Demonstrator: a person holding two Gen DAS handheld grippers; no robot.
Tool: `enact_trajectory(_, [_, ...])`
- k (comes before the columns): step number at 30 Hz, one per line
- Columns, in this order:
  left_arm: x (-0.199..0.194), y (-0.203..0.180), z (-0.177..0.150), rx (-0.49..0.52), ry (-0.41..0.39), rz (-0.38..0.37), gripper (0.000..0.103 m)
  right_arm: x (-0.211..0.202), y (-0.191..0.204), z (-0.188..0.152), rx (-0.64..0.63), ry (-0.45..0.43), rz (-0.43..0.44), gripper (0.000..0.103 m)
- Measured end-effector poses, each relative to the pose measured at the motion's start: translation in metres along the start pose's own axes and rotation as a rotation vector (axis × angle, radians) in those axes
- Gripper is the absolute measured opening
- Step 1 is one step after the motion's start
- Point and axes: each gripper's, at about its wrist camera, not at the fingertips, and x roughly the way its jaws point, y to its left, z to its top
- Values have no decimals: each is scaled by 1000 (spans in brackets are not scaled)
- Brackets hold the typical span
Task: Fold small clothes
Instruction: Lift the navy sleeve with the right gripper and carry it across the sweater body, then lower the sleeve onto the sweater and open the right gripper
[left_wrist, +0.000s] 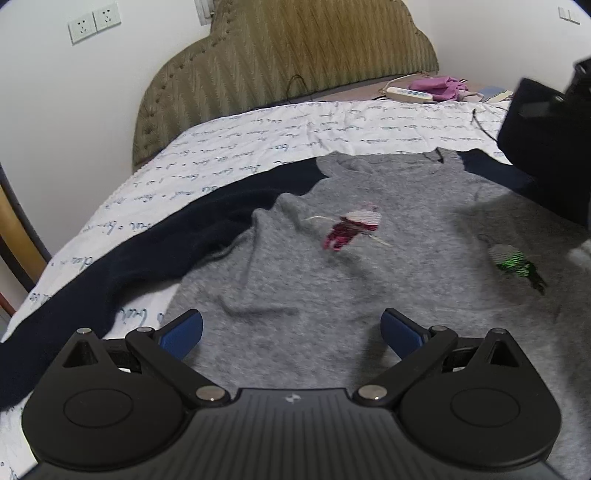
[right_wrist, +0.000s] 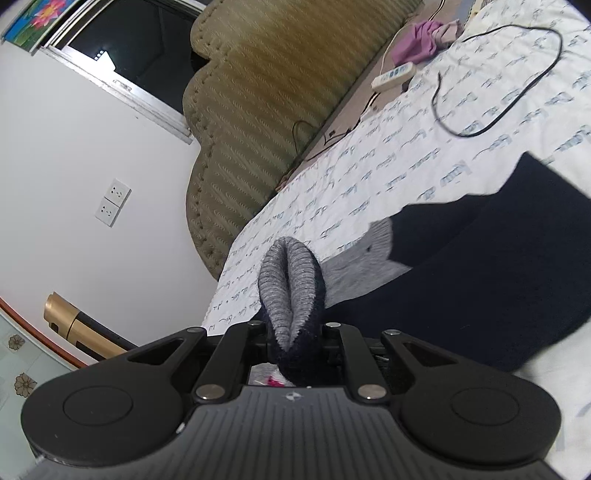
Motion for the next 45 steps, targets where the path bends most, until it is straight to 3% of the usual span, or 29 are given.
enact_trajectory(8, [6,12,-6,-34,5,-14,103,39,20,-4,-19,41,-10,14])
enact_trajectory(17, [5,23,-6,-88,9,-77,103,74,36,-13,-39,21,-37,14])
enact_trajectory(28, [-2,35,-9,-110,31,-58,103,134,58,-24,-43,69,-9,14])
enact_trajectory(45, [-6,67,-16,-176,56,-7,103,186,74,-47,-90,139,-30,17])
